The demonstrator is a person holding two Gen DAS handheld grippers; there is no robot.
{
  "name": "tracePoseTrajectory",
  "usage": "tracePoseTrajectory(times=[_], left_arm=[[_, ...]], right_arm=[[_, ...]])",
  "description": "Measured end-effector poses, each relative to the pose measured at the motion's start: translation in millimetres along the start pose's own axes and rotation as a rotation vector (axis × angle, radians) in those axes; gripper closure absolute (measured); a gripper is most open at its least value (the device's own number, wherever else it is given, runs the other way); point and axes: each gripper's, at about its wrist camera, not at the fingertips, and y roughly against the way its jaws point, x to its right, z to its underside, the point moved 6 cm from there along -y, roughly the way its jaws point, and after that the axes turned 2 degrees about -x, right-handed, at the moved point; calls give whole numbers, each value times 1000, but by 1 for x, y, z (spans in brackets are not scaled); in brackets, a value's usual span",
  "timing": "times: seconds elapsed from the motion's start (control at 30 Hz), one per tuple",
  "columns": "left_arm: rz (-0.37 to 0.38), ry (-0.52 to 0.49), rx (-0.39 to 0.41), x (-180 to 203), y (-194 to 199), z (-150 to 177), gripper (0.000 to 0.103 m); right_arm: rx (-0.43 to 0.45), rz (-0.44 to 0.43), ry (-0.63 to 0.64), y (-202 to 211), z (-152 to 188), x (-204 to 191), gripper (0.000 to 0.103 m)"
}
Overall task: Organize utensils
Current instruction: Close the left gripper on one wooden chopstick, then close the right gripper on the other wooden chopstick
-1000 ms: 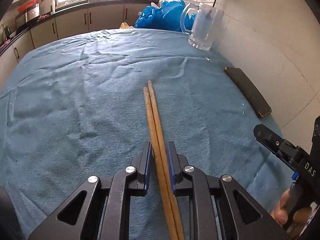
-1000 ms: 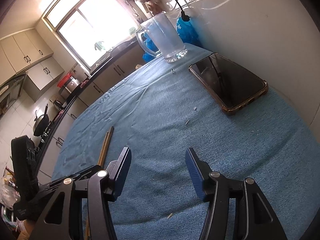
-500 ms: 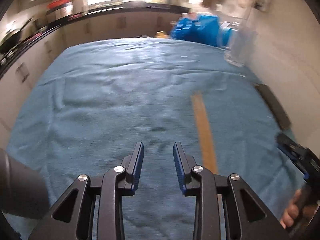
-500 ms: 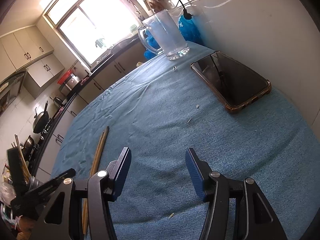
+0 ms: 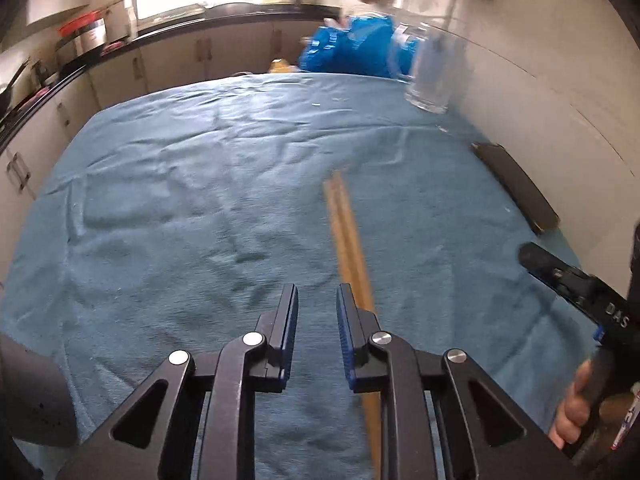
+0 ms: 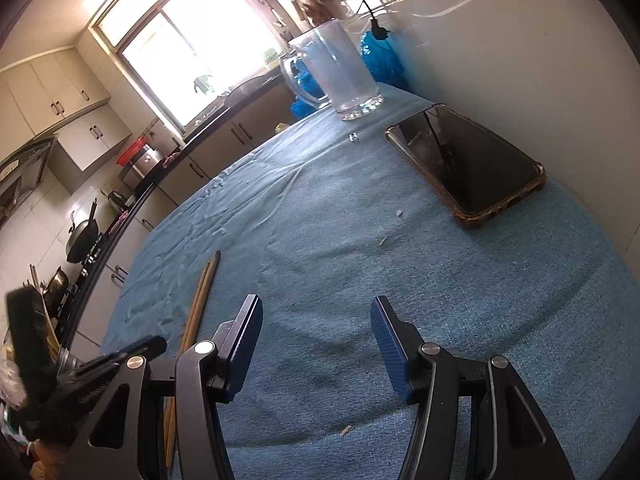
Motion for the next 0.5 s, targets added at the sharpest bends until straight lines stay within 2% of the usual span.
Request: tracePoseTrajectory(times=[0.07, 0.13, 0.2, 0.27, 0.3, 0.5], left_arm=[[2, -38, -23, 9, -8, 3, 84], [-49, -67, -8, 14, -11, 4, 82], [-50, -34, -29, 8, -11, 6, 83], [-36, 25, -53, -5, -11, 10, 85], [-49, 41, -40, -12, -8, 14, 87], [-32, 50, -18, -24, 0, 27, 87]], right_arm=[[-18, -17, 20, -2, 0, -7, 43], [-44, -57, 11, -5, -2, -16, 43], [-84, -91, 42, -10, -7, -34, 43], [-155, -126, 118, -26, -13, -61, 43], [-204, -133, 156, -40, -17, -75, 43], [-324, -26, 199, -116, -36, -108, 47]])
